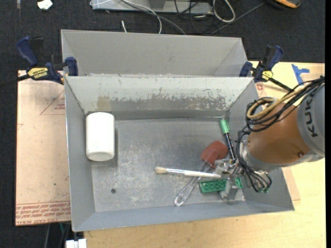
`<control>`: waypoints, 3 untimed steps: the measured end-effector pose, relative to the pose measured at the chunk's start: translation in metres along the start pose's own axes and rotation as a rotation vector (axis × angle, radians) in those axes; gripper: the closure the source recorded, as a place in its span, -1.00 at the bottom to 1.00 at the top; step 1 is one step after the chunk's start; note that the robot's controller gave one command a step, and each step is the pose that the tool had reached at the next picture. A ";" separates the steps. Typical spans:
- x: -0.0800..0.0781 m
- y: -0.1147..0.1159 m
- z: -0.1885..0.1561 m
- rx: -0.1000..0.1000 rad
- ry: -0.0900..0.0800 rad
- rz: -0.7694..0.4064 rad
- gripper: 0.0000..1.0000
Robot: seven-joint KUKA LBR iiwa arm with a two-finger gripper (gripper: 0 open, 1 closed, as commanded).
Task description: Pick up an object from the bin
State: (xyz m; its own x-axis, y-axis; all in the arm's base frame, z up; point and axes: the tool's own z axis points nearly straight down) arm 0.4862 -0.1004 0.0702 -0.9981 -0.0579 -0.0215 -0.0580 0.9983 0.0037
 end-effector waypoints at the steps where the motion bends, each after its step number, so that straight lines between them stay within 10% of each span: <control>1: 0.000 0.000 0.000 0.000 0.000 0.000 1.00; 3: -0.003 0.002 -0.097 -0.002 0.005 0.006 1.00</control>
Offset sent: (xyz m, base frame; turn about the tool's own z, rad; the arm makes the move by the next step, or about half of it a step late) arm -0.0001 0.0033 0.1627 0.0162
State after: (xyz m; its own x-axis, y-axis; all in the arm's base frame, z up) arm 0.4873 -0.0988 0.1677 -0.9985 -0.0519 -0.0169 -0.0520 0.9986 0.0058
